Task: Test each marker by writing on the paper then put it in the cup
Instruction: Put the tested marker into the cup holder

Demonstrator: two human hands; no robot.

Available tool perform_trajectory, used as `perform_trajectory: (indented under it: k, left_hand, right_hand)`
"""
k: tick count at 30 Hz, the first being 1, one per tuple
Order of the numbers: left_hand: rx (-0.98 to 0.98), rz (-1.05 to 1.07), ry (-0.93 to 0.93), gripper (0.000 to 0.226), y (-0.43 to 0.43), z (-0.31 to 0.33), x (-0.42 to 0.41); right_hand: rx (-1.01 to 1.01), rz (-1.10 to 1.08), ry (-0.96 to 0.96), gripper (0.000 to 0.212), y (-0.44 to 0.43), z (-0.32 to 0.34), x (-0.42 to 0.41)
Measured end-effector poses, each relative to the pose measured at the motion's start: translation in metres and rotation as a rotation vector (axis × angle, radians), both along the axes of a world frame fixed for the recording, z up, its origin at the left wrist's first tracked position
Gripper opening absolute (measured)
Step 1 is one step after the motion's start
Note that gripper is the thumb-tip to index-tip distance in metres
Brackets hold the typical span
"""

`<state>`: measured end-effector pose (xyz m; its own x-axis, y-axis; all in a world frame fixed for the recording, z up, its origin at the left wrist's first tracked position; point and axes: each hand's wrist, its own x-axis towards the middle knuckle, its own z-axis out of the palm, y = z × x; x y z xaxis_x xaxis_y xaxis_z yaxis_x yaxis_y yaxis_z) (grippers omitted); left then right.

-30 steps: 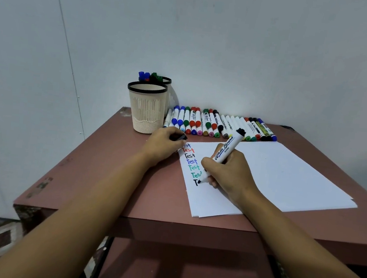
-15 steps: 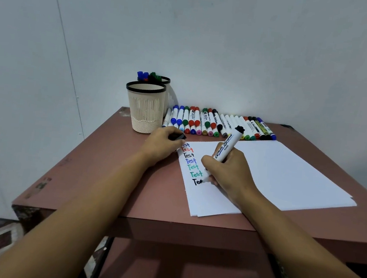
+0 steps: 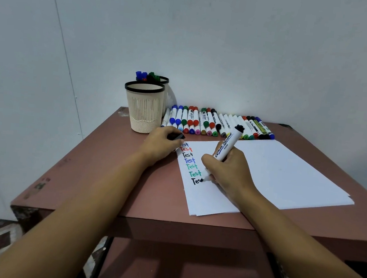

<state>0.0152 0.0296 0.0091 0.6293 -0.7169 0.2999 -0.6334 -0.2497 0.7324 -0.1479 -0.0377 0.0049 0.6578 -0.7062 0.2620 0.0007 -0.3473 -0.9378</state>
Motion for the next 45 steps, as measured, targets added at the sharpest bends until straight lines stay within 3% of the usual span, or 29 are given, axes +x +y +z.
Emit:
perform_trajectory:
  k: [9, 16, 25, 31, 38, 45]
  left_hand:
    - [-0.003, 0.006, -0.012, 0.031, 0.0, 0.0, -0.001]
    - [0.01, 0.005, -0.013, 0.032, 0.0, 0.001, -0.002]
    - [0.008, -0.007, 0.005, 0.033, 0.0, 0.001, -0.001]
    - [0.005, -0.009, -0.005, 0.033, 0.0, 0.0, -0.001]
    - [-0.019, -0.01, -0.117, 0.031, -0.001, -0.002, -0.002]
    - [-0.115, -0.003, -0.253, 0.032, -0.005, -0.001, -0.003]
  right_hand:
    - [0.022, -0.103, -0.035, 0.021, -0.003, -0.001, 0.002]
    - [-0.045, -0.081, 0.002, 0.034, 0.002, 0.002, 0.0]
    - [0.048, -0.105, -0.004, 0.024, -0.002, 0.0, 0.001]
    - [-0.008, -0.145, 0.017, 0.024, 0.001, 0.001, 0.002]
    - [0.432, -0.104, -0.17, 0.02, -0.01, 0.01, -0.004]
    - [0.458, -0.023, -0.297, 0.015, -0.023, 0.025, 0.004]
